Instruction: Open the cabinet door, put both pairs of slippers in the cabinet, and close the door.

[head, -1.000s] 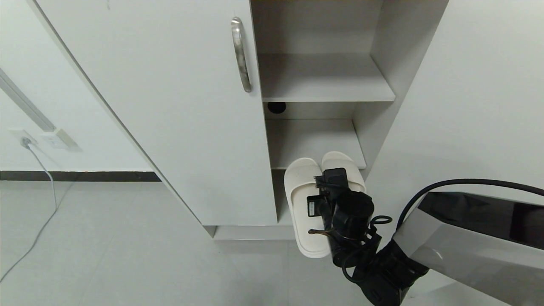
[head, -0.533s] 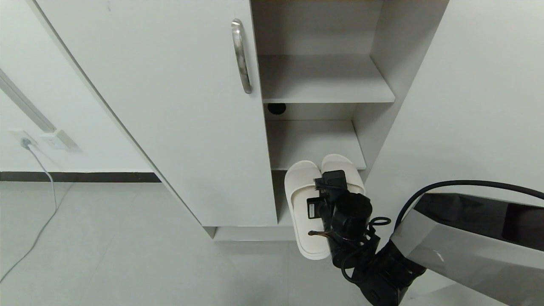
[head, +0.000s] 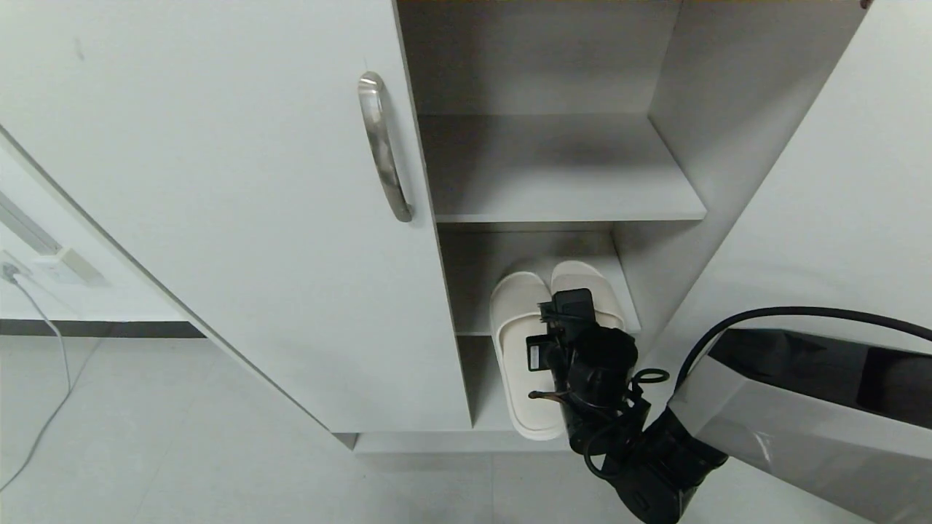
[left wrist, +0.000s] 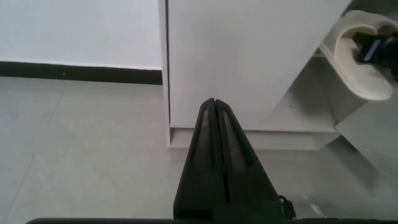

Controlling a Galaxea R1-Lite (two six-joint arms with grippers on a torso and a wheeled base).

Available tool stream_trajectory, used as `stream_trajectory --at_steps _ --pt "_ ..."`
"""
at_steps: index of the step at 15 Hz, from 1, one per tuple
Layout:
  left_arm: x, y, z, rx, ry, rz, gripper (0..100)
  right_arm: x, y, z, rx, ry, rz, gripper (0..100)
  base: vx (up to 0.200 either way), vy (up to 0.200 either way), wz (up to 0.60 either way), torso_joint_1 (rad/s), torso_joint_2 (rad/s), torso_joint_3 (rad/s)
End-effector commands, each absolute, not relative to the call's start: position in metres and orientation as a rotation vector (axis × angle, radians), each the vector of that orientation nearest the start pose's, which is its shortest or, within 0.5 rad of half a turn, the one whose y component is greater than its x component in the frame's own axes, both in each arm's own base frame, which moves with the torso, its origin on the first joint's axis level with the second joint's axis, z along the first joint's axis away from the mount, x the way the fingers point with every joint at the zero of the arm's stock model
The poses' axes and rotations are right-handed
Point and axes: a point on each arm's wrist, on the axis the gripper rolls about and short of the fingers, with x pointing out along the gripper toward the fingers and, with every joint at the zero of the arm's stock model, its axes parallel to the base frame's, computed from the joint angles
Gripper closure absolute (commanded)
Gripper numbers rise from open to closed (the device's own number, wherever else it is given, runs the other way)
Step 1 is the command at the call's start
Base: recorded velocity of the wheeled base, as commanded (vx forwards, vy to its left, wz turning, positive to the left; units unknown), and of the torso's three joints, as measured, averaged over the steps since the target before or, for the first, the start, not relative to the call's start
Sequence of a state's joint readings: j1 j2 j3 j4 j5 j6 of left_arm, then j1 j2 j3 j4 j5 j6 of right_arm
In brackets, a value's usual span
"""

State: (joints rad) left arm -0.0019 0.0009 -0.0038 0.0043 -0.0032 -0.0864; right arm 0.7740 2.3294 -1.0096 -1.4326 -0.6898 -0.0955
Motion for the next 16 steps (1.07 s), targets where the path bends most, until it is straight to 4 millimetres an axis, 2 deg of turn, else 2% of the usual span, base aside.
stream_trajectory --at_steps 1,6,9,12,16 --pt "-0.023 0.000 0.076 -0.087 0.000 -0.005 100 0.322 0.284 0.075 -0.012 -0.097 0.063 100 0.000 0.000 0.00 0.000 0.00 0.000" --pt "-0.023 0.000 0.076 -0.087 0.000 -0.006 100 0.362 0.291 0.079 -0.010 -0.104 0.020 100 0.000 0.000 0.00 0.000 0.00 0.000" --pt "-0.023 0.000 0.076 -0.089 0.000 -0.005 100 0.386 0.298 0.094 0.003 -0.123 0.013 100 0.000 0.000 0.00 0.000 0.00 0.000" --pt "-0.023 0.000 0.076 -0.091 0.001 0.002 100 0.401 0.299 0.116 0.006 -0.134 0.026 100 0.000 0.000 0.00 0.000 0.00 0.000" --pt "-0.023 0.000 0.076 -0.095 0.001 0.006 100 0.421 0.293 0.120 0.006 -0.142 0.019 100 0.000 0.000 0.00 0.000 0.00 0.000"
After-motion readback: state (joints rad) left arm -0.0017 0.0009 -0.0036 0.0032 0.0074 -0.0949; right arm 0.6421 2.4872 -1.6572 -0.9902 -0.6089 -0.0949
